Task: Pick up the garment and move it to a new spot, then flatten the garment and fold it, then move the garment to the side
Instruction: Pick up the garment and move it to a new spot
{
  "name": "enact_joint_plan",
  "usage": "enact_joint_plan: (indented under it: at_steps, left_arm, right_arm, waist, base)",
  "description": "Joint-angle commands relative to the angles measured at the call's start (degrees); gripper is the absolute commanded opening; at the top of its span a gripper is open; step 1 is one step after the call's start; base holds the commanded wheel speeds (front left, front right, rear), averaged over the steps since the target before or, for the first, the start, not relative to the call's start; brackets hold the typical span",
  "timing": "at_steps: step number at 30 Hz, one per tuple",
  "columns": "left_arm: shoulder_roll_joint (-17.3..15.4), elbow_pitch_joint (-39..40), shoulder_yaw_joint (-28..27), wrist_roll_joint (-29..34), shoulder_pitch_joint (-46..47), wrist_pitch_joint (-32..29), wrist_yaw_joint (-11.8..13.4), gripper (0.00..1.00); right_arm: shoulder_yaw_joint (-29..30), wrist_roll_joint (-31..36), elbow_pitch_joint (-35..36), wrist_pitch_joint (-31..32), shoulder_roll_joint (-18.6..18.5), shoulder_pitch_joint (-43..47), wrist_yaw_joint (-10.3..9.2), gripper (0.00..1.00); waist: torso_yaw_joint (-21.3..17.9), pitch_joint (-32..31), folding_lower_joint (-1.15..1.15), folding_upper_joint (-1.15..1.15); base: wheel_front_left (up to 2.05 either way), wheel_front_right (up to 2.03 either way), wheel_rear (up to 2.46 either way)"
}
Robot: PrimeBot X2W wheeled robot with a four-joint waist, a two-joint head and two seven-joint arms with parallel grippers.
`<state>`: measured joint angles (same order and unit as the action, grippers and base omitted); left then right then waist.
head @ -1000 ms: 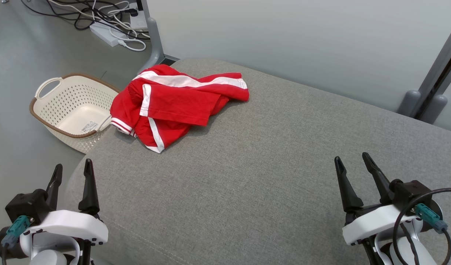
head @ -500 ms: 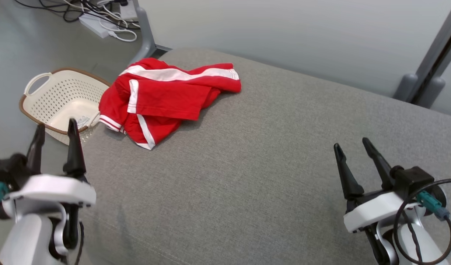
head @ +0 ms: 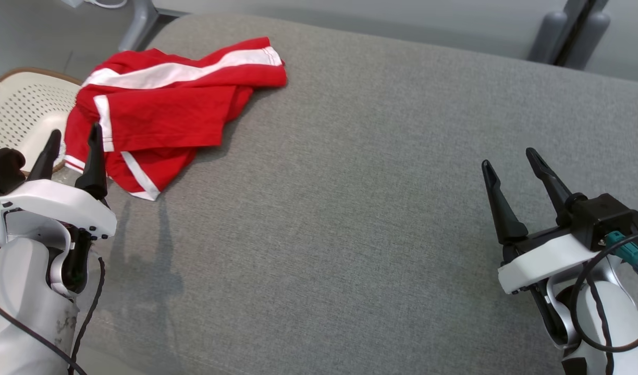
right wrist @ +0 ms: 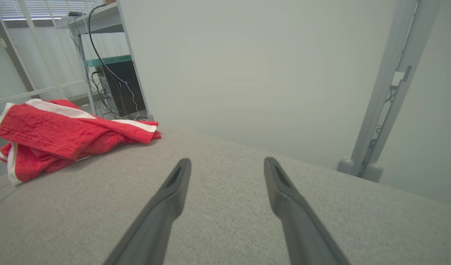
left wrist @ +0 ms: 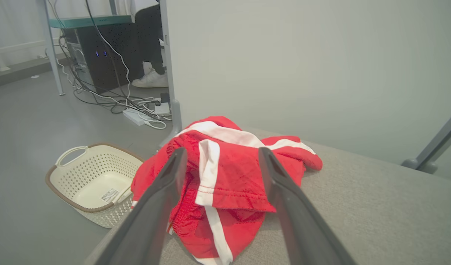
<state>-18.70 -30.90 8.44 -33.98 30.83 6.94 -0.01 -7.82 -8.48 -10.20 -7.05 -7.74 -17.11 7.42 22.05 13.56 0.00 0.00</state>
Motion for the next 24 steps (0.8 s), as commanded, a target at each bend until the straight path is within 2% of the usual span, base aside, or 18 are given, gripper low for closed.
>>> enact_joint_plan:
  at_steps: [1,3,7,14,15,21,24]
  left_arm:
    - [0.0,-3.6,0.3,-0.7,2.1,-0.9,-1.6,1.0]
    - [0.2,-8.4,1.0,-1.3,4.2,-1.9,-3.4,1.0]
    - [0.2,-16.5,1.4,-2.5,7.9,-2.6,-5.4,1.0]
    - [0.2,-23.9,2.7,-3.8,12.3,-1.5,-7.0,1.0]
    - [0.3,-25.4,3.3,-4.3,13.2,-1.1,-7.4,0.0]
    - [-0.3,-26.2,6.7,-5.5,14.4,0.7,-7.5,0.0]
    - [-2.3,-25.8,7.9,-5.5,14.6,3.3,-7.4,0.0]
  right_arm:
    - [-0.1,0.5,0.6,0.2,-0.7,-0.8,0.13,1.0]
    - [-0.1,0.6,1.1,0.5,-0.9,-1.3,0.13,1.0]
    - [-0.5,0.8,1.7,1.2,-1.1,-2.0,0.13,1.0]
    - [-0.8,0.8,2.2,1.7,-1.3,-2.6,0.13,1.0]
    - [-0.6,0.8,2.3,1.8,-1.3,-2.6,0.13,1.0]
    - [-0.3,0.5,1.2,1.4,-1.0,-1.9,0.13,1.0]
    - [0.0,0.2,0.7,0.8,-0.7,-1.5,0.13,1.0]
  waist:
    - [-1.7,2.4,0.0,0.0]
    - [-2.0,3.4,0.0,0.0]
    - [-2.4,5.1,0.0,0.0]
    - [-2.6,6.6,0.0,0.0]
    - [-2.5,6.7,0.0,0.0]
    - [-2.1,5.8,0.0,0.0]
    - [-2.2,4.6,0.0,0.0]
  base:
    - [0.0,0.0,0.0]
    - [0.0,0.0,0.0]
    - [0.0,0.0,0.0]
    - [0.0,0.0,0.0]
    - [0.0,0.0,0.0]
    - [0.0,0.0,0.0]
    - [0.0,0.0,0.0]
